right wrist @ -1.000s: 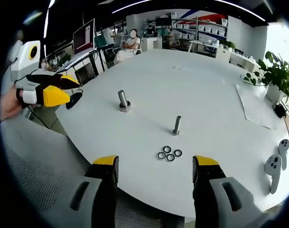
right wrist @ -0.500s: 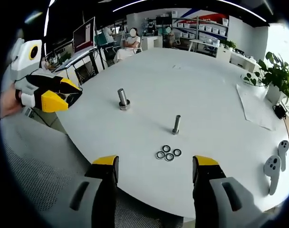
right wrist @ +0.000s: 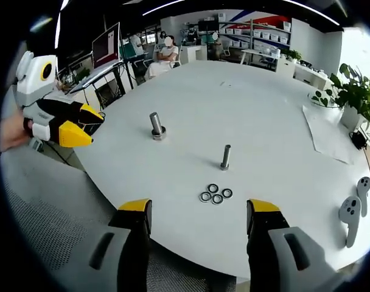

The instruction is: Place the washer onto the threaded stud by aligning its center hole with the stud, sliding it down to the base, and recovering from edge contact or off-axis alignment until the washer reaches the visible bottom stop.

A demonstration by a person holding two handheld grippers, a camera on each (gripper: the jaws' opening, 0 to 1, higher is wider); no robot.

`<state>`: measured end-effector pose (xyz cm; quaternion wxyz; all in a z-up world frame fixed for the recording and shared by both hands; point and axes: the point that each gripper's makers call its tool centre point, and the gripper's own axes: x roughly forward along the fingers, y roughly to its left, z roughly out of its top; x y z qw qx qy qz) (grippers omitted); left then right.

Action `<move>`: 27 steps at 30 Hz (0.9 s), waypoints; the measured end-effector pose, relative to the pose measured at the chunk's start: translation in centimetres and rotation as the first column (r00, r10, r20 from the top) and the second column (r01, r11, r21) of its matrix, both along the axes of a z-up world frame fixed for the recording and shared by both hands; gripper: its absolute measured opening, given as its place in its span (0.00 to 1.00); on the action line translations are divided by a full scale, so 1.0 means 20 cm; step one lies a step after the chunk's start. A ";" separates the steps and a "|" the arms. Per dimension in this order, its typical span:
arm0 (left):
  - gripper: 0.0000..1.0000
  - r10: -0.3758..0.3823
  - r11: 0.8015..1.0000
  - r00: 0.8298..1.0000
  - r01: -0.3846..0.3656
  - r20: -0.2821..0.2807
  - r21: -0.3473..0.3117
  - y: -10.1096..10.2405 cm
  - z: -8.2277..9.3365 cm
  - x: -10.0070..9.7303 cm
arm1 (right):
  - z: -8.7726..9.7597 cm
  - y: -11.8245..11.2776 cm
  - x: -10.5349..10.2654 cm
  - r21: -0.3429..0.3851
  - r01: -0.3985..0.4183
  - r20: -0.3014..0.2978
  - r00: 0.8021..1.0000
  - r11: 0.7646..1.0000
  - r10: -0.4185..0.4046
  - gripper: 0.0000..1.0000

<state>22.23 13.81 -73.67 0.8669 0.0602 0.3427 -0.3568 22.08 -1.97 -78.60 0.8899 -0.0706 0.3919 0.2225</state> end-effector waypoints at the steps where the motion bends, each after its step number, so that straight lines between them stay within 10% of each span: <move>1: 0.32 -0.002 1.000 1.000 0.002 -0.004 0.001 0.00 0.00 0.00 | 0.00 0.00 0.00 -0.001 -0.001 0.004 1.000 1.000 0.001 0.66; 27: 0.33 -0.022 0.999 1.000 0.023 -0.019 0.022 -0.01 -0.03 -0.02 | -0.01 0.00 0.00 -0.007 -0.002 -0.002 1.000 1.000 0.002 0.66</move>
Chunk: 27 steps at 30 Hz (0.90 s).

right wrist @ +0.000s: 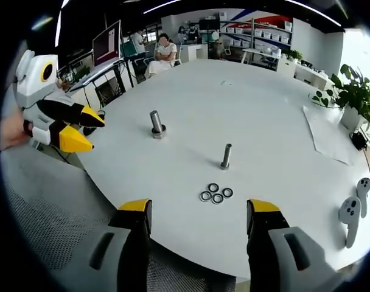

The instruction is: Place the washer onto the threaded stud by aligning its center hole with the stud, sliding it down to the base, and recovering from edge contact or off-axis alignment until the washer reaches the visible bottom stop.

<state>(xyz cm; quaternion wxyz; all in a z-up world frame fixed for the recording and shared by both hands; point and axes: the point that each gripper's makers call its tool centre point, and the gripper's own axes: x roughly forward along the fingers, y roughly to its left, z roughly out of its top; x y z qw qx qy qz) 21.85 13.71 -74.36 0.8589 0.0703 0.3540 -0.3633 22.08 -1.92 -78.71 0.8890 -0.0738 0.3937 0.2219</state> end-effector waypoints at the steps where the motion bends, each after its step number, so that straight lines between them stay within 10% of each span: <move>1: 0.33 0.000 1.000 1.000 0.000 0.001 0.000 0.00 0.00 0.00 | 0.00 0.00 0.00 -0.001 0.000 0.001 1.000 1.000 0.000 0.66; 27: 0.34 -0.006 1.000 1.000 0.006 -0.001 0.009 0.00 0.00 0.00 | -0.01 -0.04 0.13 -0.011 0.031 -0.044 0.999 0.999 -0.032 0.62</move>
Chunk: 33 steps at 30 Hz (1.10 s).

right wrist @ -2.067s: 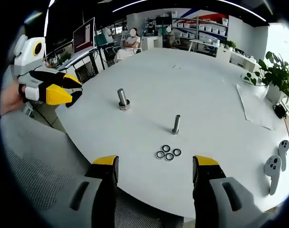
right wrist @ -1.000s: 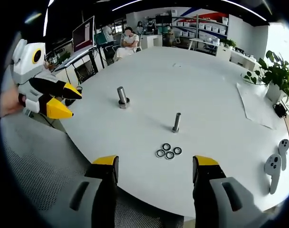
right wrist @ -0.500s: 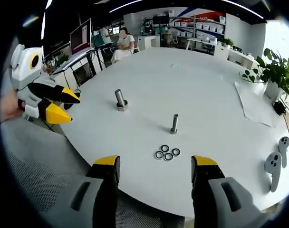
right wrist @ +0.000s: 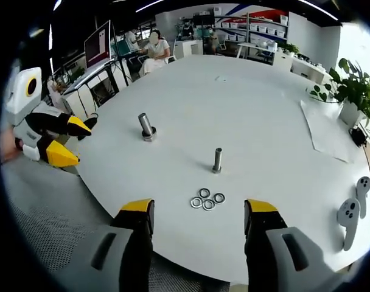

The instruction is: Place the washer onto the threaded stud by aligning its center hole with the stud, sliding it down to the base, and recovering from edge contact or off-axis alignment until the washer reaches the visible bottom stop.

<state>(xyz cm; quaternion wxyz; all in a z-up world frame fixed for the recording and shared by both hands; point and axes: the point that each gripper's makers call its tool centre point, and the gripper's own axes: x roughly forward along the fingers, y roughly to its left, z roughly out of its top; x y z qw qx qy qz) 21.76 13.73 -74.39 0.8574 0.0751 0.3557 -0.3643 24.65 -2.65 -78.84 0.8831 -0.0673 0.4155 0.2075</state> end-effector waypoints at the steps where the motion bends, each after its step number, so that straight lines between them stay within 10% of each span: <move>1: 0.34 0.001 1.000 1.000 -0.001 -0.002 -0.001 0.00 0.00 0.00 | 0.00 0.00 0.01 -0.001 -0.001 -0.002 1.000 1.000 0.001 0.62; 33: 0.33 -0.032 0.999 0.998 0.031 -0.049 -0.017 -0.03 -0.02 -0.04 | -0.34 -0.06 -0.07 -0.130 -0.087 -0.269 0.962 0.988 0.049 0.30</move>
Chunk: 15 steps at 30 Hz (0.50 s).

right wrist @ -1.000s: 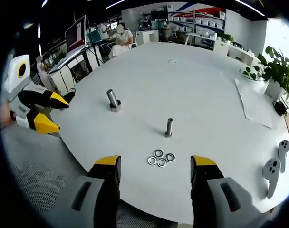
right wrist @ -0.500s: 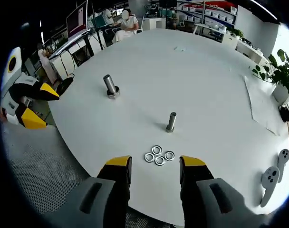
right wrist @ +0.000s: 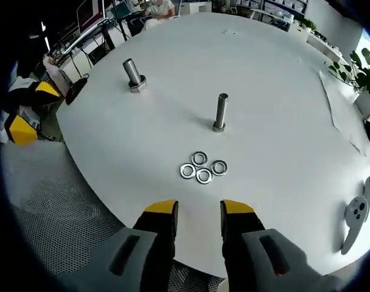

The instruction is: Place the washer onto the threaded stud by aligning its center hole with the stud, sliding it down to the base, and recovering from edge contact or off-axis alignment until the washer reaches the visible bottom stop.

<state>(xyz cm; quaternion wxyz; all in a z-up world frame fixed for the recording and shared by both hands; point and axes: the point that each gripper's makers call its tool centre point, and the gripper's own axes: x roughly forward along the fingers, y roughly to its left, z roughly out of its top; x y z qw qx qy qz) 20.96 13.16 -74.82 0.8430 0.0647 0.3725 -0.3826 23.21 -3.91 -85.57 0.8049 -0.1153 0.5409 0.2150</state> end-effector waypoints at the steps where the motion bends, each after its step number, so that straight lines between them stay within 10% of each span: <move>1: 0.33 -0.001 1.000 1.000 0.001 -0.001 -0.003 0.00 0.00 0.00 | 0.00 0.00 0.01 -0.003 0.004 -0.002 1.000 1.000 -0.004 0.29; 15: 0.33 0.006 1.000 1.000 -0.006 -0.014 -0.004 0.01 -0.01 0.00 | -0.05 0.00 0.13 -0.034 0.002 -0.015 1.000 0.999 -0.003 0.19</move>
